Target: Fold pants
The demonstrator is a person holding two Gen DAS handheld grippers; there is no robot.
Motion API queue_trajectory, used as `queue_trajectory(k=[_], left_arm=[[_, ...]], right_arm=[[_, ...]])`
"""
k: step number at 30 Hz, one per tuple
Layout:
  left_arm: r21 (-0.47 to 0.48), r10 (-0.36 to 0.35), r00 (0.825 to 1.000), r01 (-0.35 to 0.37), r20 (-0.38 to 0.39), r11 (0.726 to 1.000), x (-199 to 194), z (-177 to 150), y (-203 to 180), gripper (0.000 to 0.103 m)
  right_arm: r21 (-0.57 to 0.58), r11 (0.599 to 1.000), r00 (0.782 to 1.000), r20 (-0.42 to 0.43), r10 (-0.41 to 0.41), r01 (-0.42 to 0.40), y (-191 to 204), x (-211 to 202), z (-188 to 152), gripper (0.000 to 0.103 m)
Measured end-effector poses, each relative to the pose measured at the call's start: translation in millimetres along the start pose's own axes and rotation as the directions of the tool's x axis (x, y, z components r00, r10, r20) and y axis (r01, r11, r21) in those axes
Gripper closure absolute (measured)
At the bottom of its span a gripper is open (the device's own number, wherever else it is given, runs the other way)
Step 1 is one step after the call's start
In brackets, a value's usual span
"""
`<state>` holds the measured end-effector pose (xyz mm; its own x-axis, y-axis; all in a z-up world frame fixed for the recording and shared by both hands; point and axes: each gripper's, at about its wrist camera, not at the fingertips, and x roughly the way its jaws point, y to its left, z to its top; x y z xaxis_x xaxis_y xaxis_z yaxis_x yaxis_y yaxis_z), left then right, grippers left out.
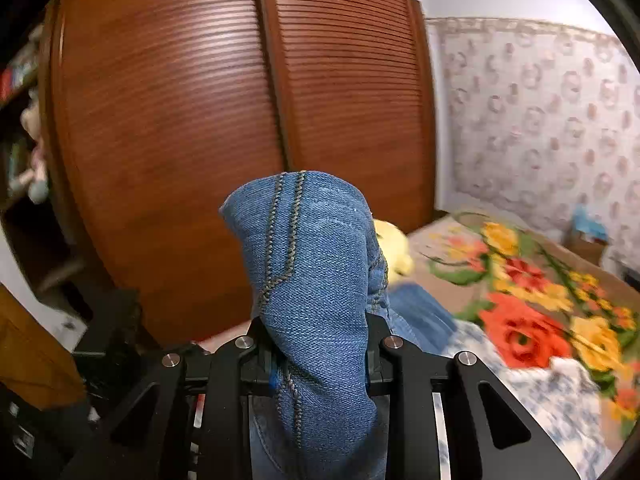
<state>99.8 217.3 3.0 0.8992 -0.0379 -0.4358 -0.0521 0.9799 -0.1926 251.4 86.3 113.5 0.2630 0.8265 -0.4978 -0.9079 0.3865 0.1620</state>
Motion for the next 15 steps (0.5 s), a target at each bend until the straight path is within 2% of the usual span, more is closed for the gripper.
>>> queue_trajectory(k=[5,7,9,12,15], left_arm=[[0.009,0.106,0.993,-0.107,0.05,0.994,-20.4,22.2,34.6,0.026],[0.01,0.141,0.989,-0.142,0.051,0.99,-17.7,25.9,45.3,0.026],[0.005,0.154,0.988,-0.154,0.031,0.988,-6.1,23.6,53.1,0.026],[-0.001,0.156,0.987,-0.156,-0.032,0.988,28.8,14.4,61.2,0.026],[0.006,0.14,0.98,-0.14,-0.139,0.99,72.9,-2.3,62.4,0.026]], right_arm=[[0.08,0.988,0.99,0.053,0.127,-0.131,-22.8,45.7,19.3,0.075],[0.14,0.972,0.98,0.089,0.178,-0.189,-47.9,69.4,9.5,0.075],[0.232,0.95,0.977,0.1,0.191,-0.209,-78.8,96.8,-10.5,0.075],[0.329,0.936,0.992,0.019,0.126,-0.125,-131.5,154.3,-60.4,0.075],[0.401,0.916,0.996,-0.09,0.023,0.015,-181.4,192.1,-109.7,0.074]])
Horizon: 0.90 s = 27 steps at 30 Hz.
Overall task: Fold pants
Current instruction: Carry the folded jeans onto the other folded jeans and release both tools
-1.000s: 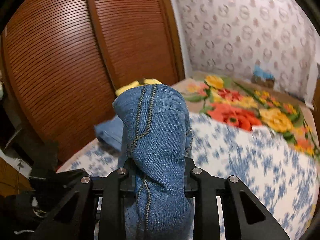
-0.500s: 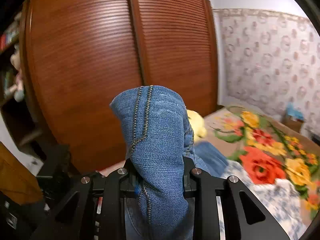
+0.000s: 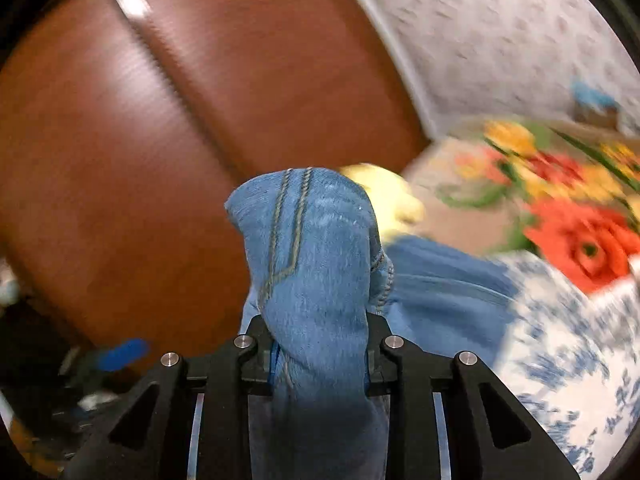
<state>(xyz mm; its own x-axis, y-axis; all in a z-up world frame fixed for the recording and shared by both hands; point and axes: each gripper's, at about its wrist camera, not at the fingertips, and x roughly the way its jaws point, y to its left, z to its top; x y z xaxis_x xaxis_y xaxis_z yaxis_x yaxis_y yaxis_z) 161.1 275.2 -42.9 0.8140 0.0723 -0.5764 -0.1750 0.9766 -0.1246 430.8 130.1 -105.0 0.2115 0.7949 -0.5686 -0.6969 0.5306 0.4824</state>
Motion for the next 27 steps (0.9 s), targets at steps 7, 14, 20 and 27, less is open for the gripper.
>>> queue_trajectory(k=[7,14,20,27], left_arm=[[0.022,-0.018,0.996,0.02,-0.083,1.0,34.4,-16.1,-7.5,0.026],[0.018,-0.013,0.994,0.015,-0.107,1.0,51.0,-9.4,3.9,0.026],[0.022,0.003,0.994,0.0,-0.107,1.0,56.3,-12.5,6.0,0.026],[0.011,0.006,0.993,-0.004,-0.116,1.0,53.0,-11.9,2.9,0.026]], right_arm=[[0.005,0.999,0.997,-0.056,-0.054,0.054,-55.2,3.3,9.3,0.054],[-0.133,0.975,0.982,-0.039,-0.182,0.176,-47.0,-18.8,34.4,0.047],[-0.224,0.912,0.939,0.049,-0.341,0.343,-12.4,-18.7,32.1,0.046],[-0.221,0.877,0.899,0.0,-0.438,0.428,-27.2,39.0,12.0,0.047]])
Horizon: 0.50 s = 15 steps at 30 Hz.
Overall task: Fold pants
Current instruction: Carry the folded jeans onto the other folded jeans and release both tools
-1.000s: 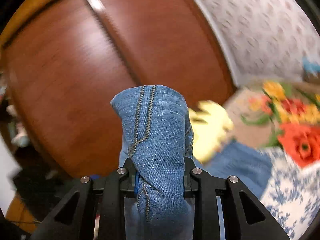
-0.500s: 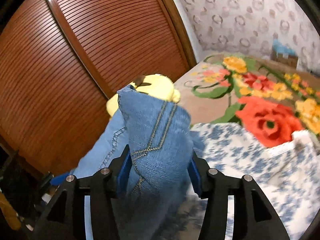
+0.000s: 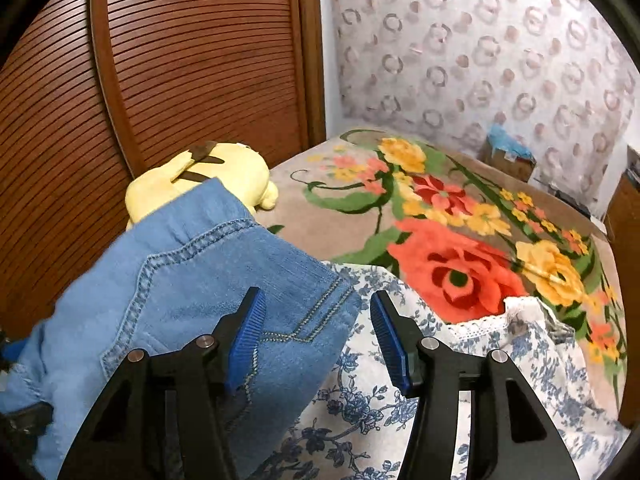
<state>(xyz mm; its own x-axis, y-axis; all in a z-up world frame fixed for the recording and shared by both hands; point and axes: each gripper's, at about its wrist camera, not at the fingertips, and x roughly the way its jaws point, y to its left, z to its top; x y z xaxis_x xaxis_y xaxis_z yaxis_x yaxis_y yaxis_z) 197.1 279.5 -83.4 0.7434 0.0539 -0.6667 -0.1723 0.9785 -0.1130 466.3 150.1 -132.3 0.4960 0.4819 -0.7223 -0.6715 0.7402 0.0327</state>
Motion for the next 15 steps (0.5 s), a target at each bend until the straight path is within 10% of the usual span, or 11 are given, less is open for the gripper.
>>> queue_trajectory(k=[15], left_arm=[[0.08,-0.007,0.994,-0.002,0.111,0.997,-68.4,5.7,-49.1,0.026]], right_arm=[[0.021,0.998,0.989,0.138,0.05,-0.053,6.4,-151.2,-66.1,0.046]])
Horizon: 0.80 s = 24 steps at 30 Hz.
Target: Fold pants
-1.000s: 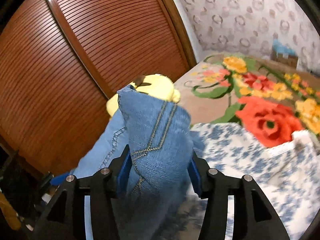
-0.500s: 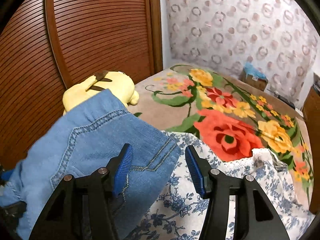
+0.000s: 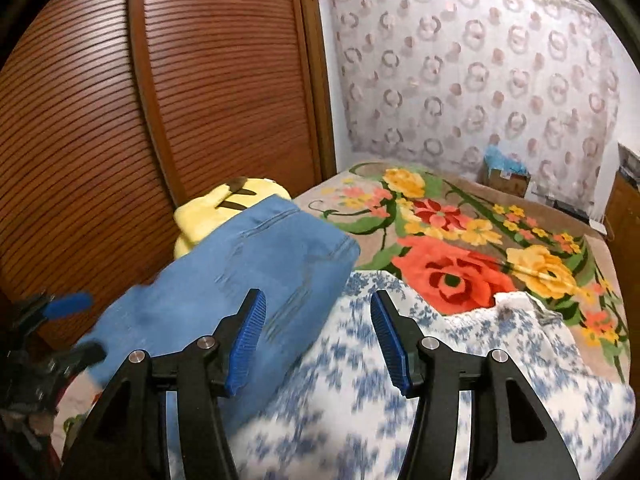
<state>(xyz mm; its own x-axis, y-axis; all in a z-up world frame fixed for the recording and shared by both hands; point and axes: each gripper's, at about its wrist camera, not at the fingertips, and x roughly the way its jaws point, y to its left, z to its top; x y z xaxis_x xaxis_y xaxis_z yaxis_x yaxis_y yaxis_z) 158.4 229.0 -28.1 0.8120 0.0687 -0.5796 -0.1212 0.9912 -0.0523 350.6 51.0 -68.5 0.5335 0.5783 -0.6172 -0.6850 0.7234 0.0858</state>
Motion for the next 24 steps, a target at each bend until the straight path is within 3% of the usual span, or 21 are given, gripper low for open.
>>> queue_trajectory(k=[10,21,22,24], left_arm=[[0.082,-0.075,0.996,0.071,0.049,0.994,-38.0,-2.5,-60.5,0.026],[0.14,-0.164,0.984,0.153,0.066,0.978,-68.7,-11.9,-111.0,0.025],[0.145,-0.173,0.983,0.162,0.067,0.976,-71.7,-12.8,-115.3,0.012],[0.152,-0.196,0.977,0.182,0.086,0.972,-80.5,-14.9,-123.3,0.003]], right_arm=[[0.018,0.998,0.995,0.079,-0.068,0.067,3.3,-114.3,-57.6,0.046],[0.065,0.985,0.979,0.12,-0.167,0.16,24.2,-194.8,-105.3,0.045],[0.07,0.983,0.977,0.122,-0.177,0.169,26.6,-201.6,-109.7,0.044],[0.08,0.98,0.973,0.128,-0.192,0.183,32.3,-215.5,-115.8,0.043]])
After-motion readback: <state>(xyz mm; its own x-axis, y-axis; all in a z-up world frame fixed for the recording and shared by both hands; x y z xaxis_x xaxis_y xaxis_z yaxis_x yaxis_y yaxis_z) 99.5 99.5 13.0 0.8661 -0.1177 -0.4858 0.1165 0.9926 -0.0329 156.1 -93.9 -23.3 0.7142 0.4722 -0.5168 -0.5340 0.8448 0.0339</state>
